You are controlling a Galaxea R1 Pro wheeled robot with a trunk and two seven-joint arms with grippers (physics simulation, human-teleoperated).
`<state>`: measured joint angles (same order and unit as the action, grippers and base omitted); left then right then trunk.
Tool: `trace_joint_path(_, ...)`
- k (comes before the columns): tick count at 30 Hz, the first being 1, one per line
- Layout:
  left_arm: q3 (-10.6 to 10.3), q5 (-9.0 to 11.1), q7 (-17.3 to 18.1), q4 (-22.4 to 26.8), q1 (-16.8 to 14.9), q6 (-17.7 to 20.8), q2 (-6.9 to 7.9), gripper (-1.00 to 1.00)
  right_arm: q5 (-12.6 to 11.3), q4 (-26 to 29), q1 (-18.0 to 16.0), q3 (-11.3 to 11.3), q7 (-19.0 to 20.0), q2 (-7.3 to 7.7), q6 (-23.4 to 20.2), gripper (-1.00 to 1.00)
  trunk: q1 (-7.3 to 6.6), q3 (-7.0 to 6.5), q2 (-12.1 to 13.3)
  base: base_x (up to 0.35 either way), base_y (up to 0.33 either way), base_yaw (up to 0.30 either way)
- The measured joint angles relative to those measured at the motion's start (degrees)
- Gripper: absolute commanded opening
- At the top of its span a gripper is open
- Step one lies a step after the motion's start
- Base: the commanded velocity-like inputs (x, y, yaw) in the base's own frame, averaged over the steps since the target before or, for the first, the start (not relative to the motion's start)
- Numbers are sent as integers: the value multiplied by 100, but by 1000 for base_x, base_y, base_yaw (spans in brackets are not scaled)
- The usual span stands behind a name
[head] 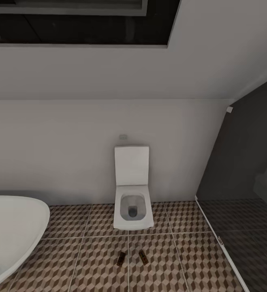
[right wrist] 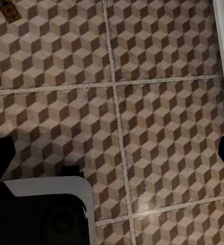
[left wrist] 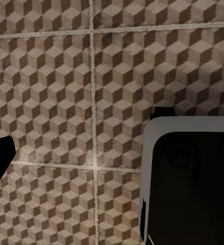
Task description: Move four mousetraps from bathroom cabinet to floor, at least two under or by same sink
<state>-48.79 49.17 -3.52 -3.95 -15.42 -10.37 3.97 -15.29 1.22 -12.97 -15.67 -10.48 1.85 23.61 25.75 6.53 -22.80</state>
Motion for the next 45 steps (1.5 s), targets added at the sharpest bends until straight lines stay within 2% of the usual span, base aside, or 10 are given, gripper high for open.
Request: trace_joint_path(45,0,2,1,0,0,0,0,100,0,2,0,0,0,0,0,100,0,0,0,0,0,0)
